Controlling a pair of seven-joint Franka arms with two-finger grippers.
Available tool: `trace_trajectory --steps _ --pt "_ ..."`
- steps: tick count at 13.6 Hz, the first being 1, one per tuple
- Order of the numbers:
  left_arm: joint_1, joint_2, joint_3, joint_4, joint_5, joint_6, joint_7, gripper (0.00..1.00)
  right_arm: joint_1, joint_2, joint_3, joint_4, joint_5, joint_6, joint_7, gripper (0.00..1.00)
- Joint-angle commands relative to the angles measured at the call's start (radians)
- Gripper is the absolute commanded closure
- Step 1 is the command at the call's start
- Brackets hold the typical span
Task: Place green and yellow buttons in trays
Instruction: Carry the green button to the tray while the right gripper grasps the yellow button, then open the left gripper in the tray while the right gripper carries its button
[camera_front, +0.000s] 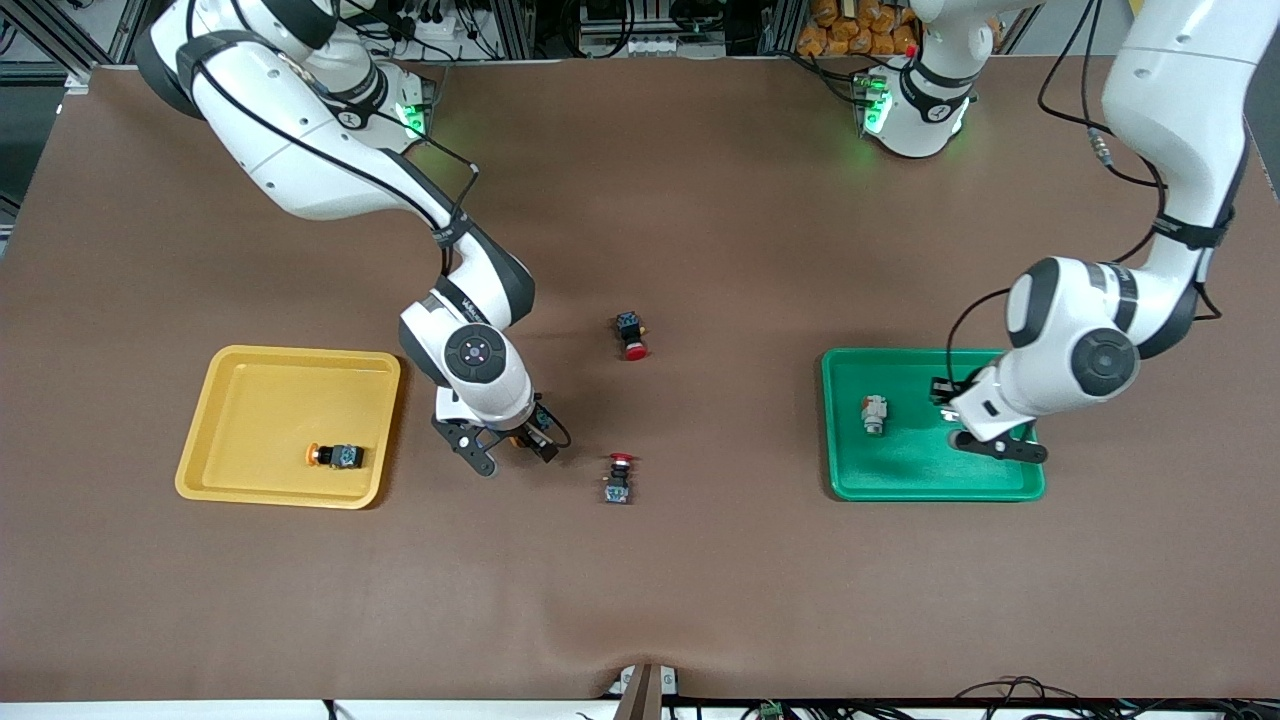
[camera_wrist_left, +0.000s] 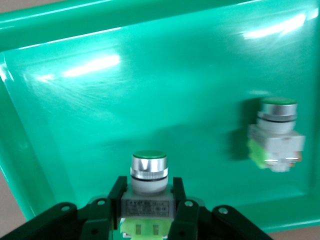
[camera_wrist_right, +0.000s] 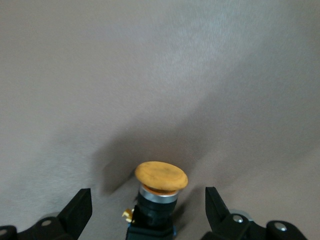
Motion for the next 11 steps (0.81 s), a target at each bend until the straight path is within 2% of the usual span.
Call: trace_trajectory --steps 1,2,3,6,8,9,10,11 --pt "0.005 0.028 -0.004 0.001 0.022 0.038 0.010 0.94 0.003 0.013 0.002 0.008 0.008 -0.005 0.020 0.37" --pt "0.008 0.031 -0.004 0.001 0.022 0.041 0.010 0.92 0.002 0.011 0.002 0.010 0.008 -0.008 0.020 0.87" --pt "0.008 0.031 -0.004 0.001 0.022 0.041 0.010 0.89 0.002 0.010 0.002 0.011 0.008 -0.010 0.020 1.00" --pt "0.008 0.031 -0.003 0.007 0.020 0.041 0.010 0.75 -0.005 -0.007 0.006 0.018 0.008 -0.025 -0.001 1.00" --pt "0.009 0.030 -0.001 0.012 0.020 0.039 0.010 0.19 -0.002 -0.039 0.013 0.019 0.008 -0.039 -0.037 1.00" --pt "0.012 0.027 -0.001 0.013 0.020 0.039 0.011 0.14 -0.003 -0.065 0.016 0.019 0.008 -0.047 -0.096 1.00" --pt "0.014 0.025 -0.001 0.015 0.020 0.039 0.011 0.00 -0.006 -0.090 0.016 0.019 0.011 -0.074 -0.173 1.00" --pt "0.014 0.022 -0.003 0.019 0.022 0.038 0.016 0.00 -0.020 -0.105 0.025 0.024 0.018 -0.108 -0.283 1.00"
